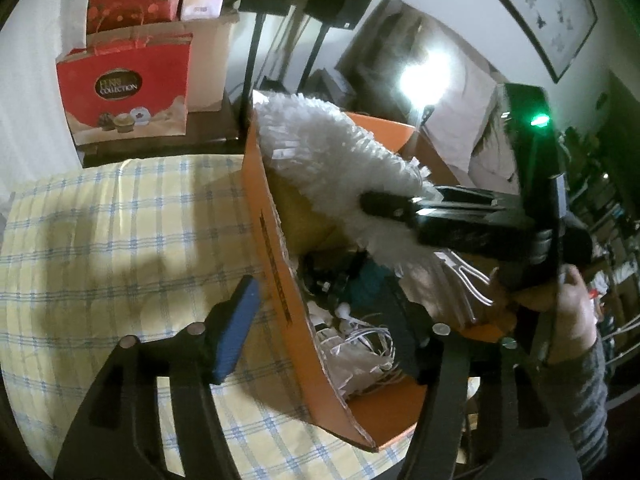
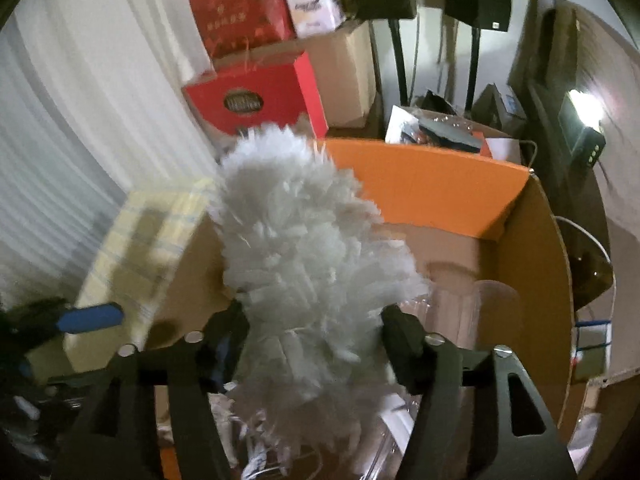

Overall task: Organize objects
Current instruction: 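Lower the feather duster into the box and open the right tool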

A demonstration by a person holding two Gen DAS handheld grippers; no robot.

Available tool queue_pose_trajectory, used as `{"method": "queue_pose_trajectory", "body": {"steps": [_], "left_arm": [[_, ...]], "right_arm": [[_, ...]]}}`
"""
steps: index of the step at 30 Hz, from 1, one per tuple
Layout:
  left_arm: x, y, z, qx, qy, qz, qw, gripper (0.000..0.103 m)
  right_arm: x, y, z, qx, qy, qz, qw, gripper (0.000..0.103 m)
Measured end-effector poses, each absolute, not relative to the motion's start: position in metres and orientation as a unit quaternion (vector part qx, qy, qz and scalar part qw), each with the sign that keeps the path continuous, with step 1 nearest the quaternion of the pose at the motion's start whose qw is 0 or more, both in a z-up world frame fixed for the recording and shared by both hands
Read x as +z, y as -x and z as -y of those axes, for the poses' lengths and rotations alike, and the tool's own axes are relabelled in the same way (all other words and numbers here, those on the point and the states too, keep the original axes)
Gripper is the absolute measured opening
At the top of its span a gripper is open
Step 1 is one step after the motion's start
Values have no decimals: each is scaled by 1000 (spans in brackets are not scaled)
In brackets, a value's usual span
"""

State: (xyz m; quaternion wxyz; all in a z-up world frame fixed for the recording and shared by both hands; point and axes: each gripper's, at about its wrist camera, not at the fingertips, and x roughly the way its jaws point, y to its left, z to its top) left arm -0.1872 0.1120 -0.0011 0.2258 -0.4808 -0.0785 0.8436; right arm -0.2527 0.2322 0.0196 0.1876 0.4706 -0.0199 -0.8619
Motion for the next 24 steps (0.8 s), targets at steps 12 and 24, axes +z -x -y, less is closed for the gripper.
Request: {"method": "queue_pose_trajectory", "body": {"steps": [12, 24], "left_arm": [[14, 170, -83, 864, 453, 84, 203, 86], [22, 151, -55, 882, 438, 66, 160, 99]], "right_arm": [[85, 195, -251, -895, -403, 44, 185, 82], [86, 149, -235, -910, -397, 36, 112, 103]]}}
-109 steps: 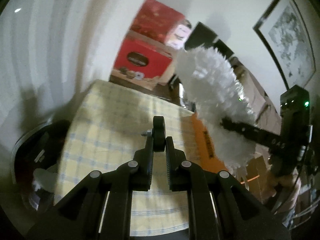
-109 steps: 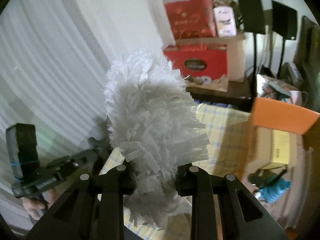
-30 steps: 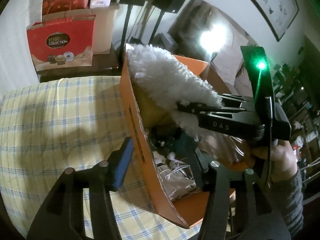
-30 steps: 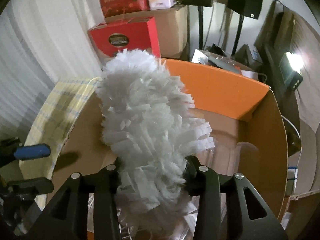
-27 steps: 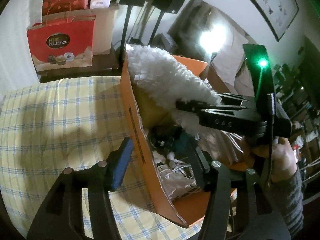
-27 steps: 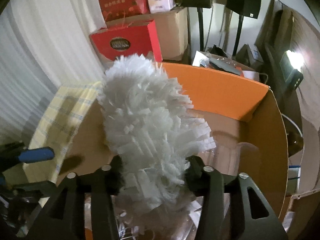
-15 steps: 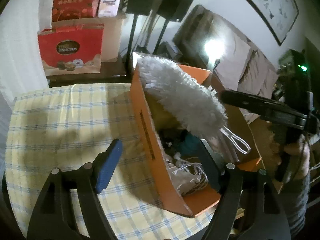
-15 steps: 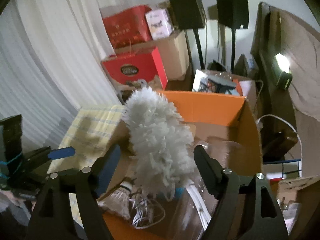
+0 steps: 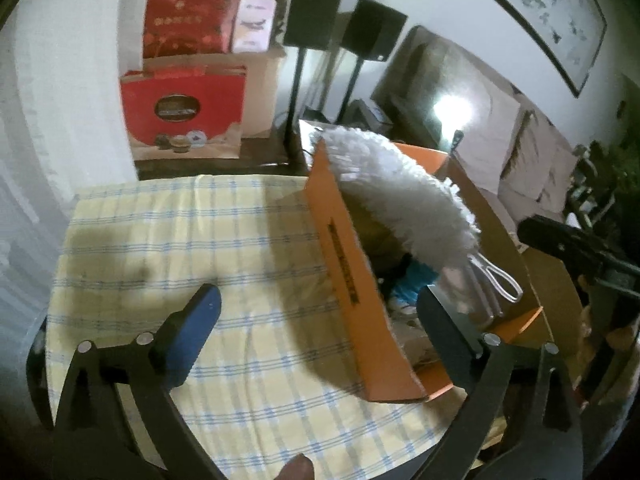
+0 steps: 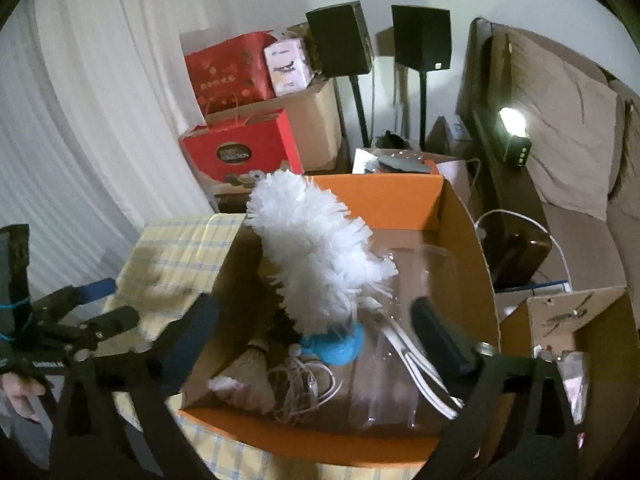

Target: Organize objects

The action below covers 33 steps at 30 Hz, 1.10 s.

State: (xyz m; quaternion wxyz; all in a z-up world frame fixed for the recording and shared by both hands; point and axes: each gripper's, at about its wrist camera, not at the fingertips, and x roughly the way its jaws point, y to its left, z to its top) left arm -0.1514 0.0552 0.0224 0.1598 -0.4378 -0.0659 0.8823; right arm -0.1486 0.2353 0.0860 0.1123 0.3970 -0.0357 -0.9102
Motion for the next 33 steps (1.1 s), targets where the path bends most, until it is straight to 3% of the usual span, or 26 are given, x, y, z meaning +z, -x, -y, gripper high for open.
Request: {"method": "queue_pose_trajectory", "body": {"steps": [33], "left_arm": [[27, 72, -9, 911, 406, 34, 59, 102]], "right_arm": [[67, 52, -191, -937, -347, 28, 15, 103]]}}
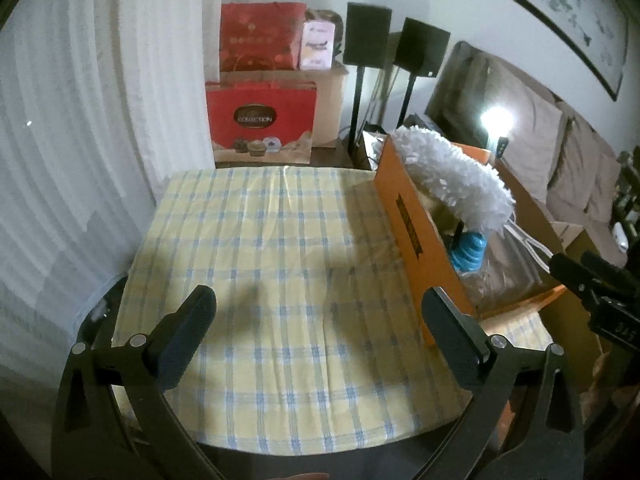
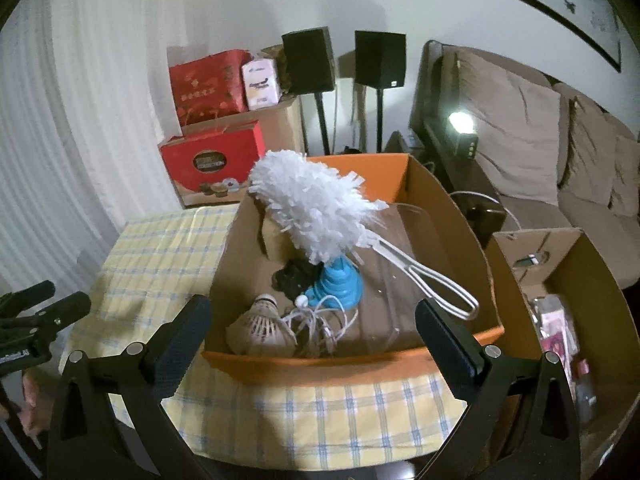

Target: Organize objects

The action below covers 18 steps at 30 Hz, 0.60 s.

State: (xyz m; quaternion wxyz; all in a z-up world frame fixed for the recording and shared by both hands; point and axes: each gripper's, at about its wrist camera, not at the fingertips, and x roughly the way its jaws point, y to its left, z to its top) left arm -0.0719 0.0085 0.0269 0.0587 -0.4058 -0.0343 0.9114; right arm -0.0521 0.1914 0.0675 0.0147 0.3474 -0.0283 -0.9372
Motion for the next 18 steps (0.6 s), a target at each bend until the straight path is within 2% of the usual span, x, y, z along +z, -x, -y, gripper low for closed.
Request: {"method": "queue_pose_trajectory", "body": {"steps": [18], "left_arm": [[25, 19, -9, 924, 379, 19, 39, 103]], "right_arm": [[60, 9, -178, -946, -324, 13, -9, 103]]}}
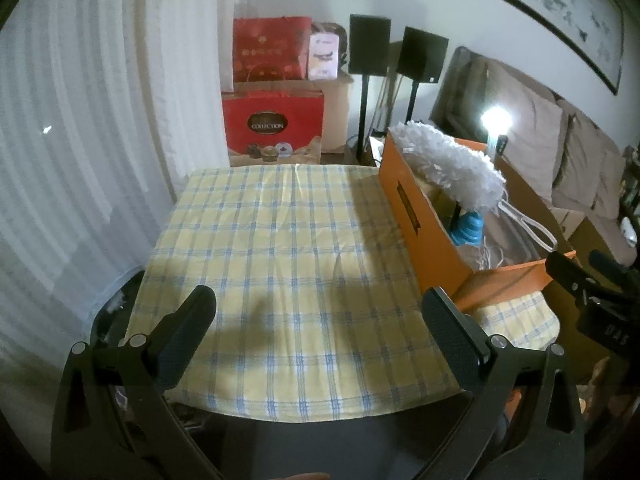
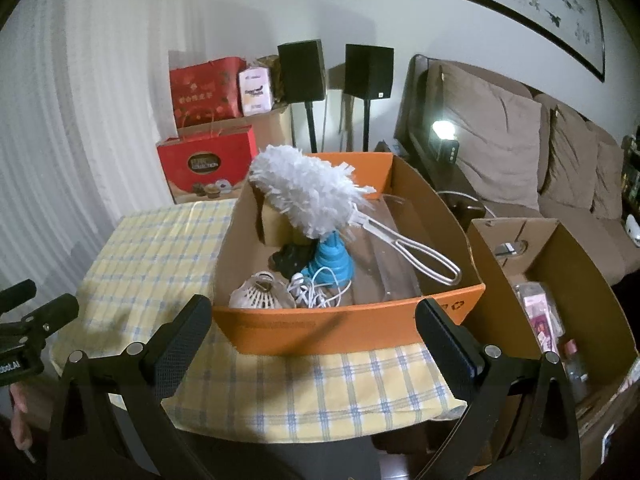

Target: Organize objects

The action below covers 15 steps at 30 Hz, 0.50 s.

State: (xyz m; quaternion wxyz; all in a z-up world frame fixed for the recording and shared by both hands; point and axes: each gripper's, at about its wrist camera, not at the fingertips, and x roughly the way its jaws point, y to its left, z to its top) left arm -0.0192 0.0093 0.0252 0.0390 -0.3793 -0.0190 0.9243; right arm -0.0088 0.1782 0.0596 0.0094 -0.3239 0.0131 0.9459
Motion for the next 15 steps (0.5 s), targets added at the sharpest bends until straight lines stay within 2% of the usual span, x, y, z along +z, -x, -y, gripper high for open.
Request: {"method": "queue_pose_trajectory", "body": {"steps": [15], "left_arm": [[19, 18, -7, 925, 377, 17, 30, 103]], "right_arm": [[45, 7, -178, 942, 334, -19, 19, 103]]}}
